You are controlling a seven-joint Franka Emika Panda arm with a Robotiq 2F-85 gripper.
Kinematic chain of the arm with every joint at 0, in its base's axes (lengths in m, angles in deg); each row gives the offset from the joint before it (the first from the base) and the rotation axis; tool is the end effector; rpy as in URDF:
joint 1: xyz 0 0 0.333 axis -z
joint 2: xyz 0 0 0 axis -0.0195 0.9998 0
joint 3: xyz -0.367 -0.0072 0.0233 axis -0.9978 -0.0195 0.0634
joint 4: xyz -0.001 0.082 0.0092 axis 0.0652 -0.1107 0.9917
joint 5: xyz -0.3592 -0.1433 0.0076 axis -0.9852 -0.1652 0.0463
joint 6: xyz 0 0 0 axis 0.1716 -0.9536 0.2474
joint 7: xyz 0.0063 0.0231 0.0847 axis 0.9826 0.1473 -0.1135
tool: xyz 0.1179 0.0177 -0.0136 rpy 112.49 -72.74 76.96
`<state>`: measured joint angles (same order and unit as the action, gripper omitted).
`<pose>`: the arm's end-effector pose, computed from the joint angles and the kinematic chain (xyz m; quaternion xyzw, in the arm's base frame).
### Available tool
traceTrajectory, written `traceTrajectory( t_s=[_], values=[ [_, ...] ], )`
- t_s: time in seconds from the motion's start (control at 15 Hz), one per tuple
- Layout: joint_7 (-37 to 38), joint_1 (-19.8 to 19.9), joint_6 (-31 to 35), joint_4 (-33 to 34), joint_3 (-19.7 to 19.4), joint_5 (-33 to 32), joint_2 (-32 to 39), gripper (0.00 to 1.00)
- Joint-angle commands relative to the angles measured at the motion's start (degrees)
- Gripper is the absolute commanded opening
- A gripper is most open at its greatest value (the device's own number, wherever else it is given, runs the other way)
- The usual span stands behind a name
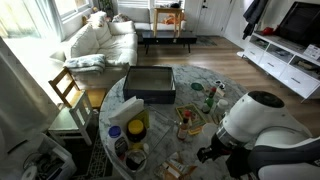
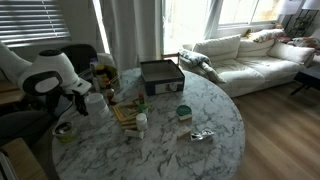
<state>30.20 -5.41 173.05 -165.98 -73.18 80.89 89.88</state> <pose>0.3943 0.1067 0.2577 -0.9762 0.2029 -0.0514 0.0571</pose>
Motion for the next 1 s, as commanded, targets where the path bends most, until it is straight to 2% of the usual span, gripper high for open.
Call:
traceTrajectory(
  t_s=[0.0,0.07,0.2,0.27,0.33,0.4,0.47,0.93],
  values=[
    [-1.1,-1.6,2.4,0.0,-0.1,3.1,1.8,0.71],
    [-1.4,-1.7,2.4,0.1,0.2,3.9,1.7,0.78],
    [-2.4,-1.9,1.8,0.3,0.8,6.0,1.5,0.83],
    [-3.5,-2.0,1.2,0.5,1.3,7.7,1.6,0.79],
    [-5.2,-1.8,0.6,0.8,2.1,10.3,1.8,0.73],
    [-5.7,-1.9,0.0,0.7,2.2,11.3,1.8,0.58],
    [-6.4,-1.8,-0.3,0.7,2.4,12.3,1.7,0.56],
    [-9.8,-1.7,-0.3,1.3,2.7,14.9,2.1,0.01]
  ],
)
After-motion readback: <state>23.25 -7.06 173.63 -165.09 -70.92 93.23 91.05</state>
